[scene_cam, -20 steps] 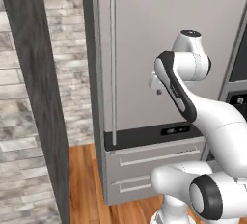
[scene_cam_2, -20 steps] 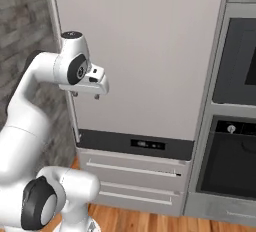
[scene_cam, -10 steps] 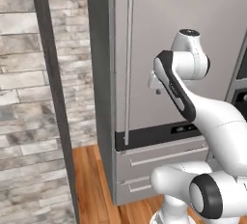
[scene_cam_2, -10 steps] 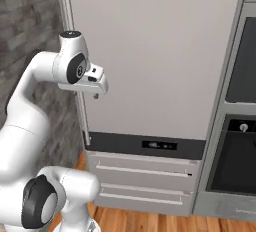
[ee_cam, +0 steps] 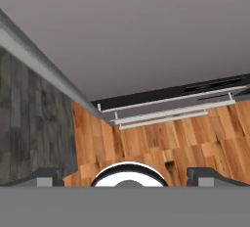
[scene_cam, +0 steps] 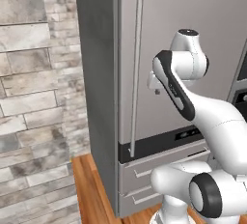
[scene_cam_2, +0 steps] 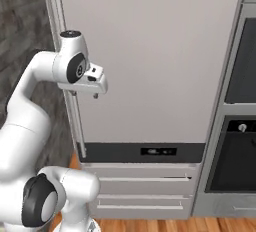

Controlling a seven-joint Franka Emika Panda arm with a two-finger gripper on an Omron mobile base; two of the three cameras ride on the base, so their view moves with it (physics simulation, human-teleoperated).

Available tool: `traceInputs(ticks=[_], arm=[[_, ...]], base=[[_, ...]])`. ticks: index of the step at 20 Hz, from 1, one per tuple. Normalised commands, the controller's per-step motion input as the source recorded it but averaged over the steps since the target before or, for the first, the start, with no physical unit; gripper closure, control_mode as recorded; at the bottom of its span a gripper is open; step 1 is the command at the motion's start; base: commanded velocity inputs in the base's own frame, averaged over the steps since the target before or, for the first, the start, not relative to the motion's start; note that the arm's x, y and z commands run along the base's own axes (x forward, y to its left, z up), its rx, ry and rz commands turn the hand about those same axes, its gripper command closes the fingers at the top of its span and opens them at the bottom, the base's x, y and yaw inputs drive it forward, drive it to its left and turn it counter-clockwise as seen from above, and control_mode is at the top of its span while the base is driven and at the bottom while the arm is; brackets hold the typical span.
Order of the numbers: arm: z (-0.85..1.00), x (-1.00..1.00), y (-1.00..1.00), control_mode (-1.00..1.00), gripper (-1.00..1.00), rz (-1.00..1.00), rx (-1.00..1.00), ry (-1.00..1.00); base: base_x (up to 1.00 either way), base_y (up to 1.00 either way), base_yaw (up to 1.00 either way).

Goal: There is a bowl on the dining counter. Grab a lemon wedge from the fridge and place it in the bowl. Then get the liquor bottle and glass cup from the cabinet and place them next to the bowl.

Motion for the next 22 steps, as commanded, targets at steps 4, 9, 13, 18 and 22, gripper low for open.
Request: traceInputs(ticks=[4, 9, 13, 18, 22], arm=[[0.00, 0.00, 0.00, 1.00, -1.00, 0.00, 0.00, 0.00], [0.00, 0.00, 0.00, 1.00, -1.00, 0.00, 0.00, 0.00], [0.00, 0.00, 0.00, 1.00, -1.00, 0.00, 0.00, 0.00], [0.00, 0.00, 0.00, 1.00, -1.00, 0.00, 0.00, 0.00], [0.00, 0.00, 0.00, 1.00, -1.00, 0.00, 0.00, 0.00]], base=[[-0.18, 0.42, -0.13], [-0.23, 0.33, -0.10], [-0.03, 0.43, -0.09], [-0.11, 0.44, -0.10], [-0.01, 0.34, -0.12]])
